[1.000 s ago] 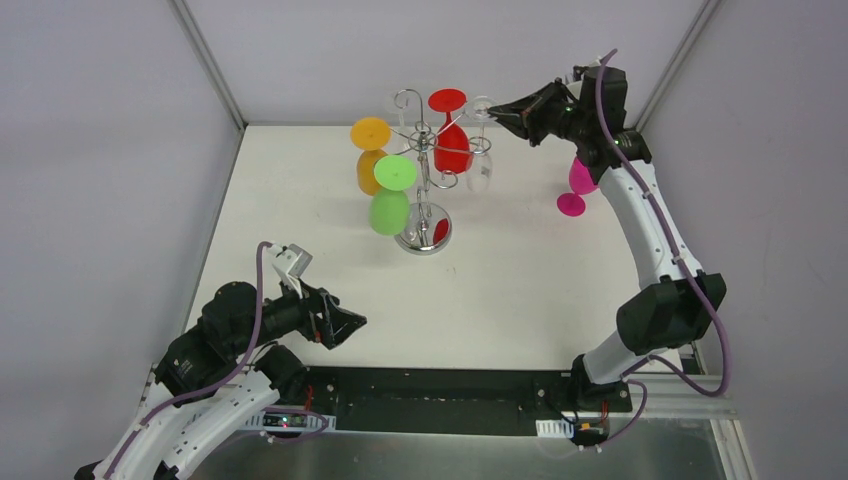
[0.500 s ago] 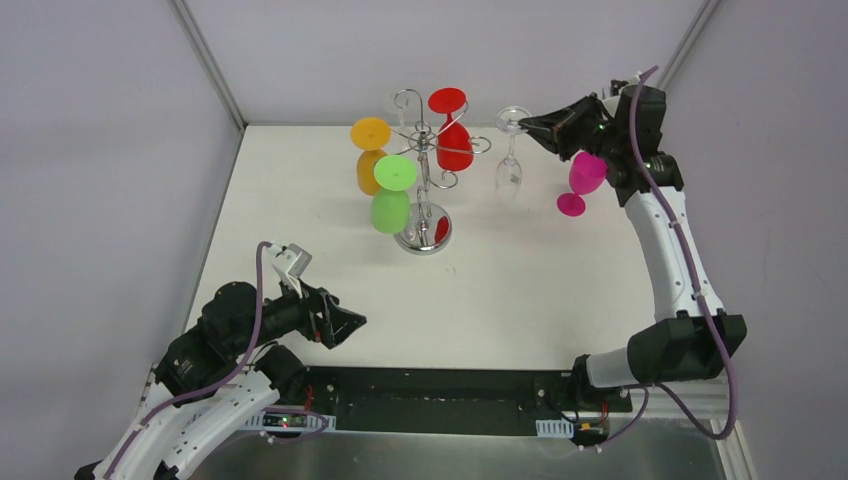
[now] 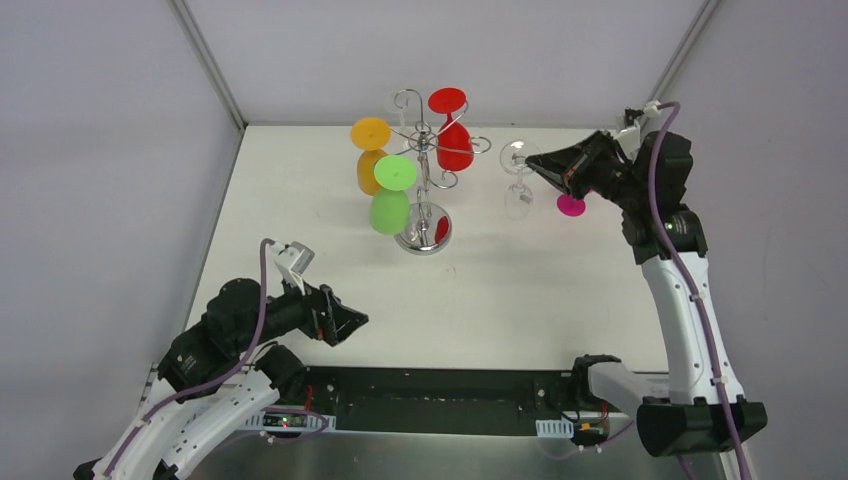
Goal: Take the wine glass off the wine glass rack
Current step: Place the wine glass at the center of the board.
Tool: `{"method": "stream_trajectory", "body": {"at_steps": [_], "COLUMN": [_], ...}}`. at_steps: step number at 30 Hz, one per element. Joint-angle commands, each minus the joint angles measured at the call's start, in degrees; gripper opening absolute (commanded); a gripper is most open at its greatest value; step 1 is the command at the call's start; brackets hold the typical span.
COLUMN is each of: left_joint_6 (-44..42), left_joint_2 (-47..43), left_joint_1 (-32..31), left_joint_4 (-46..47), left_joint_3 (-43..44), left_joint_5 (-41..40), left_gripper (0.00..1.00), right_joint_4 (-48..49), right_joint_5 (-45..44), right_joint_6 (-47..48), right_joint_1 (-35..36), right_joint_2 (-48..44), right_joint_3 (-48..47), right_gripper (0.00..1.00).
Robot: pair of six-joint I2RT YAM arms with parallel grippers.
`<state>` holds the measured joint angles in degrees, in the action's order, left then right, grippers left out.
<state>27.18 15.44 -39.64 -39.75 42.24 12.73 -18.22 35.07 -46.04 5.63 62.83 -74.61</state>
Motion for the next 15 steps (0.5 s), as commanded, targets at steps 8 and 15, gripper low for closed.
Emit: {"method": "stream_trajectory", "body": {"at_steps": [8,15], "left_joint_6": [11.44,17.99], "left_joint_2": [1.88,2.94], "left_joint_1": [0.53,0.53], "left_joint_4": [3.71,3.71], "left_joint_3": [2.64,3.6], "left_joint_5": [0.68,1.46], "left_gripper": [0.99,0.99], "right_joint_4": [-3.18,-2.31], "right_joint_5": [-0.89,-2.01], "right_joint_6": [20.71,27.51], "right_joint_1": [11.33,20.92], "right_joint_2": [-10.44,-15.65], "right_joint_3": [3.56,8.85], "right_gripper": [0.0,0.0]}}
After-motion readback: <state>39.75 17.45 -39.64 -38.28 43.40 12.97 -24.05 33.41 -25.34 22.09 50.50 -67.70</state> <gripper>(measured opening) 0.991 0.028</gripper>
